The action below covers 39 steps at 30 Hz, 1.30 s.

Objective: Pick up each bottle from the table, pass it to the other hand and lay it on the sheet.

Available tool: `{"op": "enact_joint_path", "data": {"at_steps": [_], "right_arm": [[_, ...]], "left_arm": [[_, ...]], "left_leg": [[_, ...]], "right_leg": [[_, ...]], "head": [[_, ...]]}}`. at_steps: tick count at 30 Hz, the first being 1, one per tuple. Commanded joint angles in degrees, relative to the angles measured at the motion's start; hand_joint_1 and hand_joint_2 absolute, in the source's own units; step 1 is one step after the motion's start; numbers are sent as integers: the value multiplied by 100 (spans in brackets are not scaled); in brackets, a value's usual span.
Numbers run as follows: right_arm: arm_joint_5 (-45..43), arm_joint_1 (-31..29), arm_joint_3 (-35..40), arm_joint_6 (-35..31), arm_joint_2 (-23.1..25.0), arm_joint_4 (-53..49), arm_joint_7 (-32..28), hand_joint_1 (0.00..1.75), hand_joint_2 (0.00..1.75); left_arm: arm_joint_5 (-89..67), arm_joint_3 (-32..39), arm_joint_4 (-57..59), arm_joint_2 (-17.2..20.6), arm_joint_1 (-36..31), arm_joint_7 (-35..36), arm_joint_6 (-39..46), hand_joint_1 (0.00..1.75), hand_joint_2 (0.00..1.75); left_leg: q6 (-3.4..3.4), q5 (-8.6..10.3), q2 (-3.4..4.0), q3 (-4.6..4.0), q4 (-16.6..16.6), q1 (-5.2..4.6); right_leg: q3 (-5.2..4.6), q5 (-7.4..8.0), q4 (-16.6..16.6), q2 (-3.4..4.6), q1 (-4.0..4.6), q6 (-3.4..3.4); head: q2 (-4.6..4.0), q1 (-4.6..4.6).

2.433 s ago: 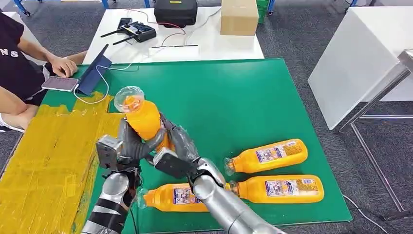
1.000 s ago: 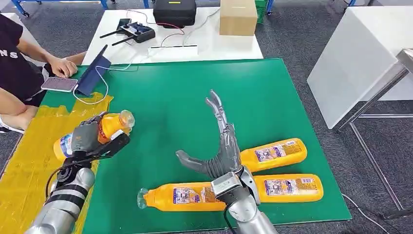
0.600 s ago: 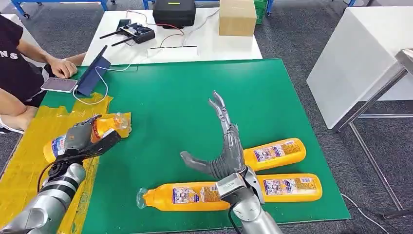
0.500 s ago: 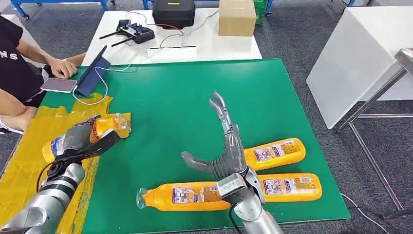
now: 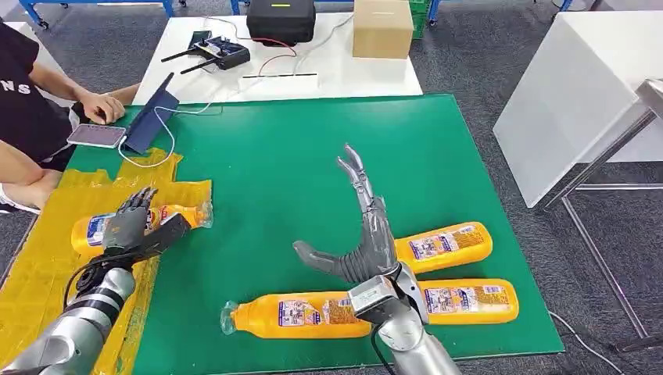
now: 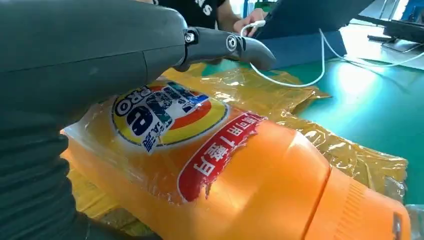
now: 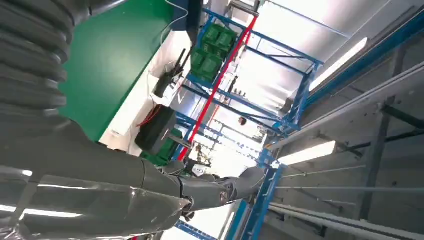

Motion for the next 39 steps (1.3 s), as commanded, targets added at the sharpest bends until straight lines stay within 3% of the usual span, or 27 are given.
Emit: {"op": "enact_joint_path", "data": {"at_steps": [1,10,12,17,18,23,28,36,39], "right_arm": [[14,-249,4,4,-169,264,24,0,175],[14,-259,-3,7,-167,279,27,0,175],[8,-261,-59,17,-171,270,18,0,175],[-9,-260,-207,117,-169,259,-17,0,175],[-1,-250,-220,127,-173,263,-26,0,175],[78,-152,-298,151,-170,235,-59,0,175],[536,-117,-306,-36,-185,231,70,0,175],[1083,-165,-86,-145,-255,483,275,0,175],[1705,-218,370,50,-433,629,513,0,175]], "left_arm": [[7,131,438,-50,-161,3,-72,0,175],[40,138,460,-69,-163,-45,-189,0,175],[471,305,397,-135,-131,-542,-773,0,175],[1281,497,2,-259,-5,-1144,-1090,0,175],[1889,740,-278,-329,106,-1735,-1493,0,175],[3988,896,-2248,-552,855,-2540,-3127,0,175],[4885,774,-3481,-626,1286,-2459,-3823,0,175],[5190,623,-4438,-858,1571,-2465,-3652,0,175],[5416,541,-4807,-974,1752,-2507,-3815,0,175]], "left_leg": [[-3,-2,3,11,-1,5],[-3,-4,2,13,-2,5],[-3,-4,2,14,-2,6],[-2,-1,-7,15,-3,2],[-2,-1,-8,18,-3,3],[-1,-2,-10,20,-4,6],[-3,-12,16,21,0,8],[-3,-7,7,4,2,7],[-1,-5,10,2,-2,6]], "right_leg": [[13,0,-6,-1,6,-1],[13,-2,-5,-1,3,-1],[15,-2,-6,-2,4,-1],[17,-2,-6,-10,1,1],[22,-1,-8,-11,3,0],[29,2,-15,-12,7,2],[20,-6,-10,9,9,0],[7,-2,-9,2,8,1],[2,-1,-9,5,4,1]], "head": [[0,2],[0,0],[0,0],[2,0],[0,-2],[0,2],[0,2],[0,2],[0,2]]}}
